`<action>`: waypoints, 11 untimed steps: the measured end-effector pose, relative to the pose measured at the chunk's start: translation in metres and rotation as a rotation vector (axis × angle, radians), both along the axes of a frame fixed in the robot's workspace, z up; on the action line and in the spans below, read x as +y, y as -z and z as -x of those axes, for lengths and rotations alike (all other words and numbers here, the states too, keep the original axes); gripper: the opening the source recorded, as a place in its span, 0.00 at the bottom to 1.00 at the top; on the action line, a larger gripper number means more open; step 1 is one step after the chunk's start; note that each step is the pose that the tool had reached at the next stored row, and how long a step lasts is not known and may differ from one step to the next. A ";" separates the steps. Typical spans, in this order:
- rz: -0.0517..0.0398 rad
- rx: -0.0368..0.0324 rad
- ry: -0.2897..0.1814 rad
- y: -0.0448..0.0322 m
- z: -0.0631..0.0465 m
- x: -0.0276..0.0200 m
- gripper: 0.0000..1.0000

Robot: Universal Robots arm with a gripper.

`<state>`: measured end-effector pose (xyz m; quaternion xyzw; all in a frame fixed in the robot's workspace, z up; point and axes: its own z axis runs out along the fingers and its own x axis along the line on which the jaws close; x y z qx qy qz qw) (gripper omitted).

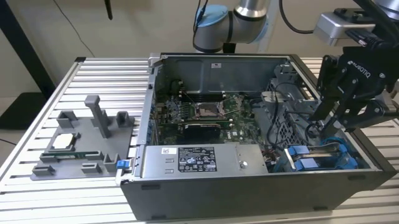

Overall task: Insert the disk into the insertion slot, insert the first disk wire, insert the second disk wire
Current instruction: 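Insert the disk into the insertion slot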

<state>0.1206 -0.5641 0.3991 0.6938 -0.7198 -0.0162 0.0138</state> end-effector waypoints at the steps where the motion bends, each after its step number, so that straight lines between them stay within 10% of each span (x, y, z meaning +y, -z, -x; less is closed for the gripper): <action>1: 0.0000 0.0000 0.000 0.0000 0.000 0.0032 1.00; 11: 0.0109 0.0000 0.000 0.0000 0.000 0.0477 1.00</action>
